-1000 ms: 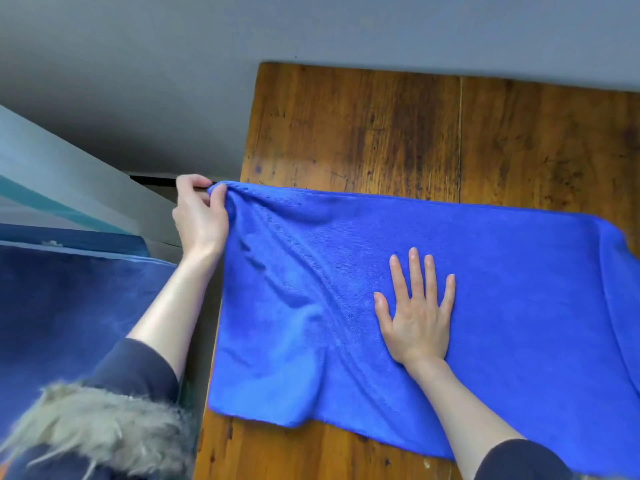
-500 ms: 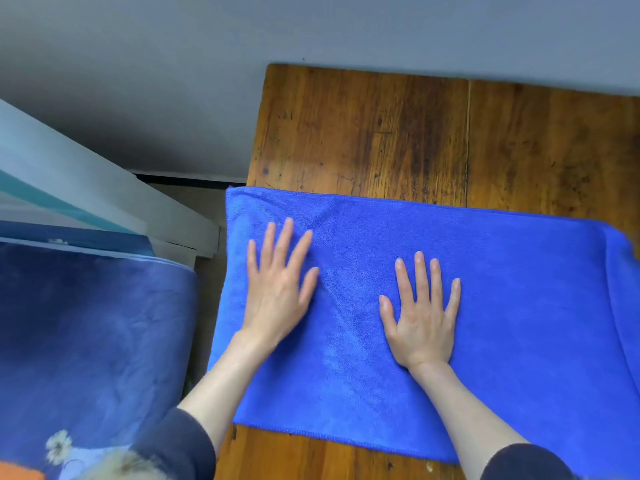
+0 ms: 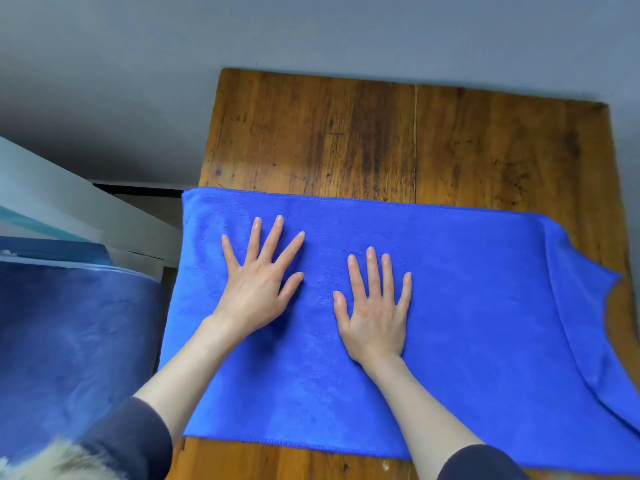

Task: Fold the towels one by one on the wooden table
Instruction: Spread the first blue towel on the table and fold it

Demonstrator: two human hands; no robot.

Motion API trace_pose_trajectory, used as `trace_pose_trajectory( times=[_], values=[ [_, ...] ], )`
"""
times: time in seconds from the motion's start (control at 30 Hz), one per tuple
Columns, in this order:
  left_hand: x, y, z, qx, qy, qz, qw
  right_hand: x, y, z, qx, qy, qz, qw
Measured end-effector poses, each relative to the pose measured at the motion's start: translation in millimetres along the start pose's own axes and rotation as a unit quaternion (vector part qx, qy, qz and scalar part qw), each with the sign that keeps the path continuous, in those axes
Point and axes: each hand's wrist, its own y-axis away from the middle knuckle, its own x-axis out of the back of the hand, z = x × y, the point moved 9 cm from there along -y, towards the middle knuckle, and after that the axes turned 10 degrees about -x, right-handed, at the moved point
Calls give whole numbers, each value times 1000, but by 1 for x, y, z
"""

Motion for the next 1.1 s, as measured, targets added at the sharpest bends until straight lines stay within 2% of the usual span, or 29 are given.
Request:
trace_pose_trajectory(
  times=[0.1, 0.2, 0.23, 0.33, 0.43, 0.5, 0.63, 0.8, 0.93, 1.03, 1.1],
  values=[
    [0, -10, 36, -23, -2, 17, 1000, 11, -2, 1, -3, -104, -15, 995],
    [1, -16, 70, -41, 0, 52, 998, 26, -11, 26, 0, -312, -39, 949],
    [1, -19, 84, -45, 4, 65, 997, 35, -15, 42, 6, -349, -28, 937],
    [-5, -31, 133, -62, 24, 93, 993, 70, -23, 114, 7, -322, 86, 943],
    [-13, -49, 187, -87, 31, 114, 989, 89, -30, 201, -57, -258, 149, 953],
    [-20, -63, 227, -108, 31, 117, 987, 84, -34, 262, -139, -229, 128, 955],
    [-33, -89, 298, -165, 13, 108, 980, 63, -36, 350, -276, -208, 12, 938],
    [-52, -120, 339, -187, -29, 86, 978, 46, -47, 364, -274, -294, -25, 915],
    [-62, -133, 339, -157, -66, 79, 982, 40, -69, 386, -325, -423, -12, 846],
    [-62, -141, 340, -159, -79, 75, 981, 50, -87, 416, -343, -456, 26, 821],
    [-60, -145, 340, -163, -80, 80, 980, 43, -99, 433, -360, -467, -2, 808]
  ],
)
